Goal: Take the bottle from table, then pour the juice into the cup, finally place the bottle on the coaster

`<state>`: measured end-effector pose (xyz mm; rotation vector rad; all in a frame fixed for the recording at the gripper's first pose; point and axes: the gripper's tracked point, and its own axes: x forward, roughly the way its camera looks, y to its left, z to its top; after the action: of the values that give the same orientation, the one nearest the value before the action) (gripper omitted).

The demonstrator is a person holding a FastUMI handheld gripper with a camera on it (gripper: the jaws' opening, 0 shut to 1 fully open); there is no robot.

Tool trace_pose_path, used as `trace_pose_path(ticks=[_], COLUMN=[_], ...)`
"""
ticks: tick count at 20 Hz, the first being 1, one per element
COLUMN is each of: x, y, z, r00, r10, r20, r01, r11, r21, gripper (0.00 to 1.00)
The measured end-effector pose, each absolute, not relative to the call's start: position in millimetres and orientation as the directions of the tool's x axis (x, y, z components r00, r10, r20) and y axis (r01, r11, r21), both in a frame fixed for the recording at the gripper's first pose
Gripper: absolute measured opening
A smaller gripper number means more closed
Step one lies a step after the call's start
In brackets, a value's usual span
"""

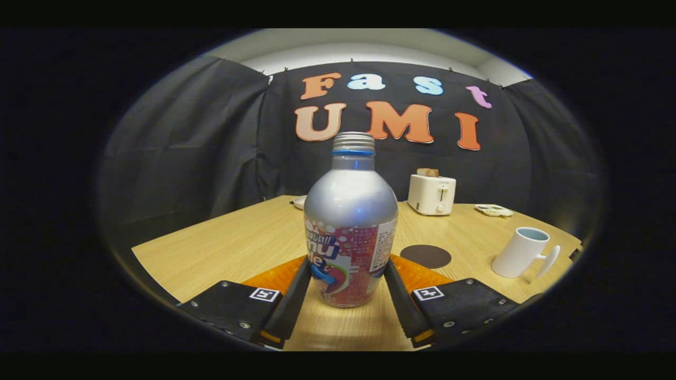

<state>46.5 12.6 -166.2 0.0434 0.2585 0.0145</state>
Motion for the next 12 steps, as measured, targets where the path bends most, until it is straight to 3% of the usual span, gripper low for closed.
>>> trace_pose_path(ticks=[12], x=[69.9], y=[-1.2], z=[-135.9], r00=[0.963], r10=[0.081], r20=[-0.258], r01=[0.047], r11=[0.889], r21=[0.456], gripper=[0.77])
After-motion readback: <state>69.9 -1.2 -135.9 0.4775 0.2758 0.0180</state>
